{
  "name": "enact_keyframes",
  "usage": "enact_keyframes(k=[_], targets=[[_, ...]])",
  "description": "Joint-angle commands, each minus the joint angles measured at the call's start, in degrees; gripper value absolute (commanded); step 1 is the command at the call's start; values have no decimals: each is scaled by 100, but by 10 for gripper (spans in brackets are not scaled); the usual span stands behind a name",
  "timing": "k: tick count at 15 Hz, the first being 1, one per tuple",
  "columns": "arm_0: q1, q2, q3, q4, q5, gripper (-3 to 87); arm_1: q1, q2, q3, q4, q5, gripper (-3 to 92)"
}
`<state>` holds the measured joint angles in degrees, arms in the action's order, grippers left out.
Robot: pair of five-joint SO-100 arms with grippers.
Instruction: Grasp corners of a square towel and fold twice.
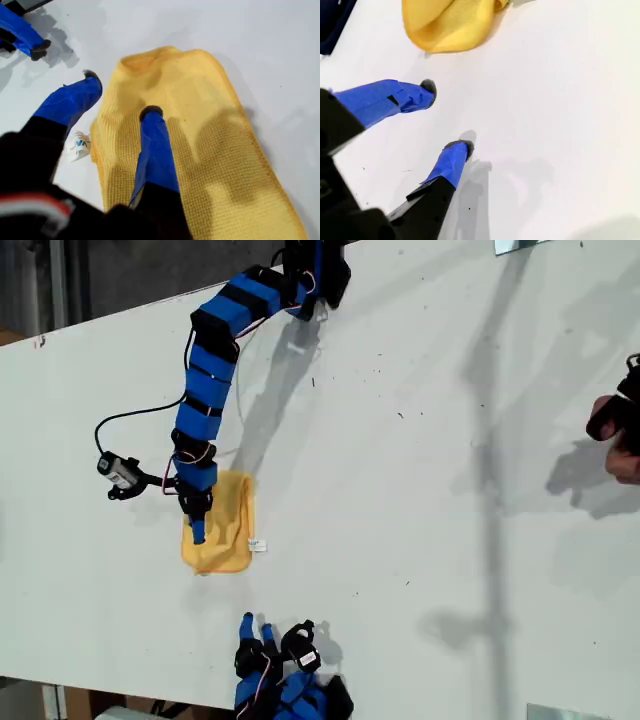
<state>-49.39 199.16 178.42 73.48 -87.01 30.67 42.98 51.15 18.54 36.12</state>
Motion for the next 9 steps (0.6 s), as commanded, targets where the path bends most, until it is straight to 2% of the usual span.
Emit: enact_keyframes(k=[1,3,5,7,9], targets=[[88,35,44,0,18,164,114,756,-360,-44,-9,232],[88,35,44,-9,35,164,167,1512,-185,272,-149,245],[79,35,44,0,35,164,237,2900,598,1055,-316,247],[88,35,44,0,35,163,316,4649,2549,1538,-343,255],[70,35,44,-9,44,162,299,5194,3586,1828,-308,249]])
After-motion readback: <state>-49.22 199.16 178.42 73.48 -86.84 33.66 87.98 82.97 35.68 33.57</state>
